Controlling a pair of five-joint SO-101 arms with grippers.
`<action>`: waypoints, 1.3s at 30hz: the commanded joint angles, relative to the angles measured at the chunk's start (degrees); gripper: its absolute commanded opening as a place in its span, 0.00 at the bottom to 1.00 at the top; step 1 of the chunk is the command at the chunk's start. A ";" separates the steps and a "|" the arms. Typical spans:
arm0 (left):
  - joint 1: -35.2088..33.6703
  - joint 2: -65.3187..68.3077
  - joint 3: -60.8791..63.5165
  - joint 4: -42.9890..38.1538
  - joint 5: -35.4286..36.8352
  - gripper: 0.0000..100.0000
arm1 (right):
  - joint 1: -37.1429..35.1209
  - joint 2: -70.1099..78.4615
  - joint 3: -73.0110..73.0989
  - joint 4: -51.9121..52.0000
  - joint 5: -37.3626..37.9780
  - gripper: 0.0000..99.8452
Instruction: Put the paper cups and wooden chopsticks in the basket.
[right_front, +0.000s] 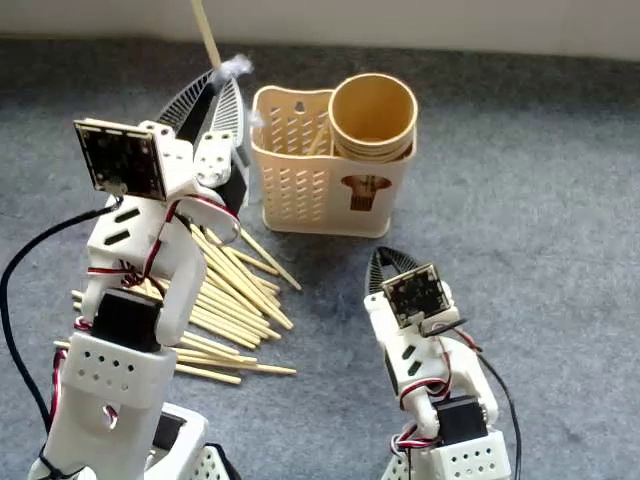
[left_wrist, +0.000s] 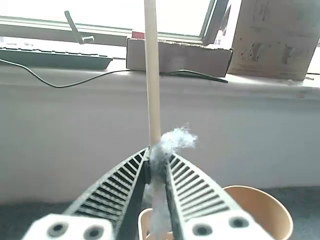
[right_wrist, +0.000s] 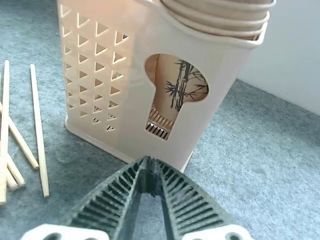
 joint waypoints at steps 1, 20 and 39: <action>1.45 -0.48 0.75 -6.95 0.62 0.01 | -0.40 -0.48 5.58 -1.27 0.62 0.01; 3.21 14.73 1.36 -14.95 0.35 0.01 | -0.48 -0.48 5.58 -1.36 0.62 0.01; -1.01 13.05 1.63 -2.29 0.18 0.14 | -0.48 -0.48 5.58 -1.36 0.62 0.01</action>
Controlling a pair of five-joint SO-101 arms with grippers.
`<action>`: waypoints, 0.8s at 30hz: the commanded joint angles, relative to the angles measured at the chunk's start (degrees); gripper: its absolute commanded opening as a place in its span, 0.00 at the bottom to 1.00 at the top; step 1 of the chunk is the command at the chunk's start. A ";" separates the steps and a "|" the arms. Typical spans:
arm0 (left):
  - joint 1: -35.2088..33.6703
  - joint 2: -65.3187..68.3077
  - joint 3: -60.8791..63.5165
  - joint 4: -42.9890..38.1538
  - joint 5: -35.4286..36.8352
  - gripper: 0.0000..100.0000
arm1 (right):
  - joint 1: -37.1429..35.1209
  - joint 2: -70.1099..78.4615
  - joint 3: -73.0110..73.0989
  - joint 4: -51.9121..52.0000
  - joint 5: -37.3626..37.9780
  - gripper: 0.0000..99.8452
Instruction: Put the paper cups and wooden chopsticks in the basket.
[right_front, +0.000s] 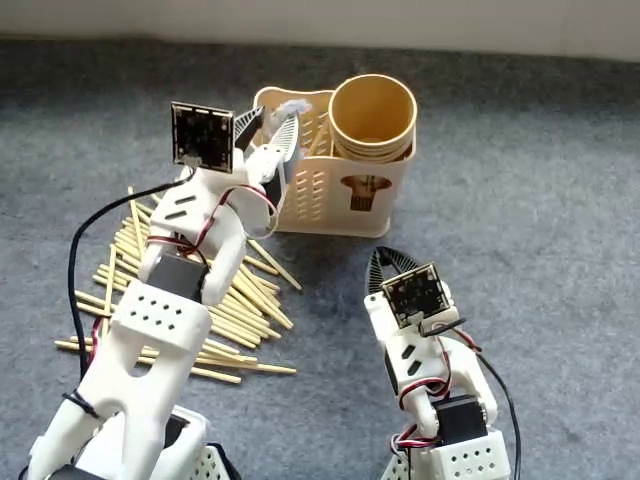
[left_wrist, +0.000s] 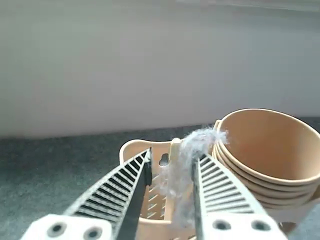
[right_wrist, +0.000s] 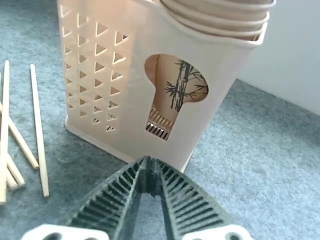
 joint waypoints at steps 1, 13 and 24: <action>-4.18 -3.82 -4.00 3.34 0.26 0.14 | -0.48 -0.48 5.58 -1.36 0.62 0.01; -21.32 -19.47 -3.74 30.42 -6.33 0.14 | -0.48 -0.48 5.58 -1.27 0.62 0.01; -37.85 -19.38 -3.74 48.35 -23.12 0.14 | -0.48 -0.48 5.58 -0.31 0.62 0.01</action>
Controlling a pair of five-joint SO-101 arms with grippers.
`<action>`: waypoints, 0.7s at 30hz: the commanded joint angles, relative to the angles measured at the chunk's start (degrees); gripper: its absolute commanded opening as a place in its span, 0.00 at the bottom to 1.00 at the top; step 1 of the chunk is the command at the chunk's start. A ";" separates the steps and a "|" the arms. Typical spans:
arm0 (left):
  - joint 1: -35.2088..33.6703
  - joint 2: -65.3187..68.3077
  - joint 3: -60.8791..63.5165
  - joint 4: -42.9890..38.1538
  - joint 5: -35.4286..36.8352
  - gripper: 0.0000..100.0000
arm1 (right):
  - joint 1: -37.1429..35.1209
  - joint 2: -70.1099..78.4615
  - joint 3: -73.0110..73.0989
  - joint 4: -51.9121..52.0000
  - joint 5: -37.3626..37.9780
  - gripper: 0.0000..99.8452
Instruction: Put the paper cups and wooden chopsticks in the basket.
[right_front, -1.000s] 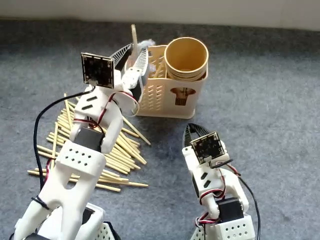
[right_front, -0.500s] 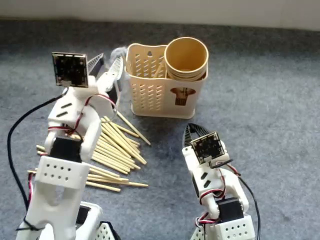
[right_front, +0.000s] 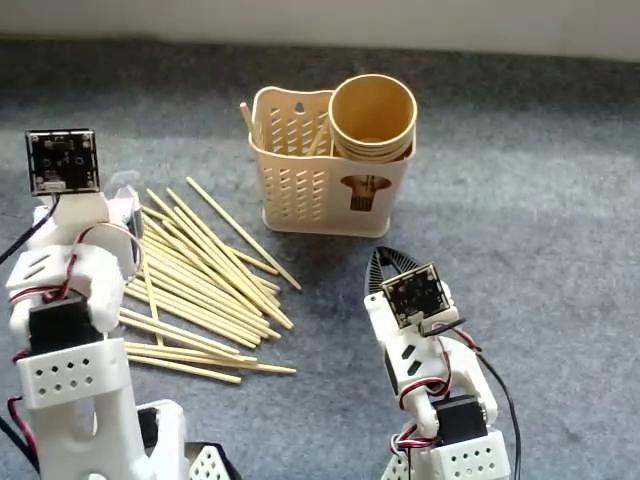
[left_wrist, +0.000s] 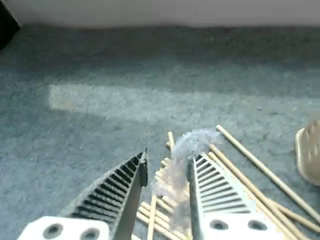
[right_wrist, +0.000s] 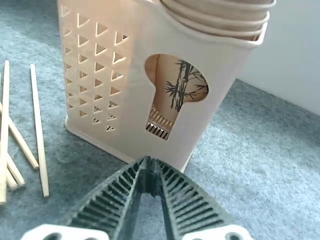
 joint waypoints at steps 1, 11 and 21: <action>-4.44 -1.19 -3.12 5.80 -7.30 0.14 | -0.48 -0.48 5.58 -0.31 0.62 0.01; -12.62 5.76 -1.80 11.52 -18.64 0.11 | -0.48 -0.48 5.58 -0.22 0.62 0.01; -13.23 20.35 -2.15 11.16 -19.60 0.11 | -0.48 -0.48 5.58 -0.22 0.62 0.01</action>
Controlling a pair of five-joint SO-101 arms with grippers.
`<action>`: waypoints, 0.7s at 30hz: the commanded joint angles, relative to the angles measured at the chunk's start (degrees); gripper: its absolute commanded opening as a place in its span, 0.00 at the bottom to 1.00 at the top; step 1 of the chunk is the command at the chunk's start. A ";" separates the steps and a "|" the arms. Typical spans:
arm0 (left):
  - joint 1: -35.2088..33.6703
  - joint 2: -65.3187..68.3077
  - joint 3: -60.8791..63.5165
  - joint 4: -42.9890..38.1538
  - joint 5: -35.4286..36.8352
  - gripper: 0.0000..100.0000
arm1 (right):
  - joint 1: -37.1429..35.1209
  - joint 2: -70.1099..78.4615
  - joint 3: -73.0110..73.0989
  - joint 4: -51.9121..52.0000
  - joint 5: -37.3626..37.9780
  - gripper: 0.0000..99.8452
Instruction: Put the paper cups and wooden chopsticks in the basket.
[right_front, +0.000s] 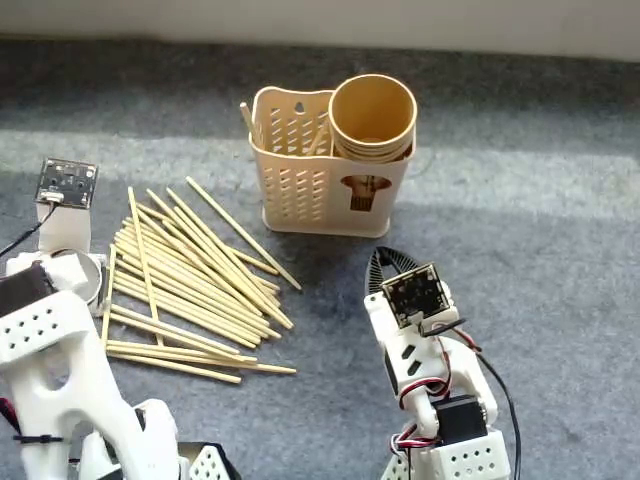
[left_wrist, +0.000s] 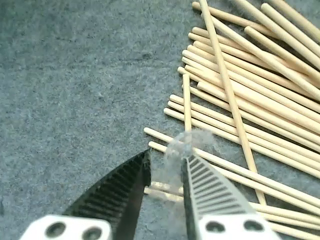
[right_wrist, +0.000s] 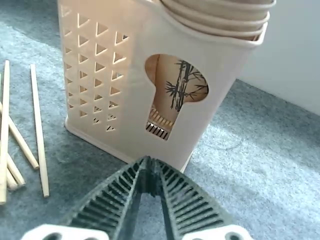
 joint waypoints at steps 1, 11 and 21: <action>-0.48 2.86 -2.07 0.00 -0.35 0.11 | -0.48 -0.48 5.58 -0.22 0.62 0.01; -2.42 12.26 -1.89 -7.56 -0.35 0.14 | -0.48 -0.48 5.58 -0.22 0.62 0.01; -2.42 22.55 -2.07 -13.19 -0.35 0.14 | -0.48 -0.48 5.58 -0.13 0.62 0.01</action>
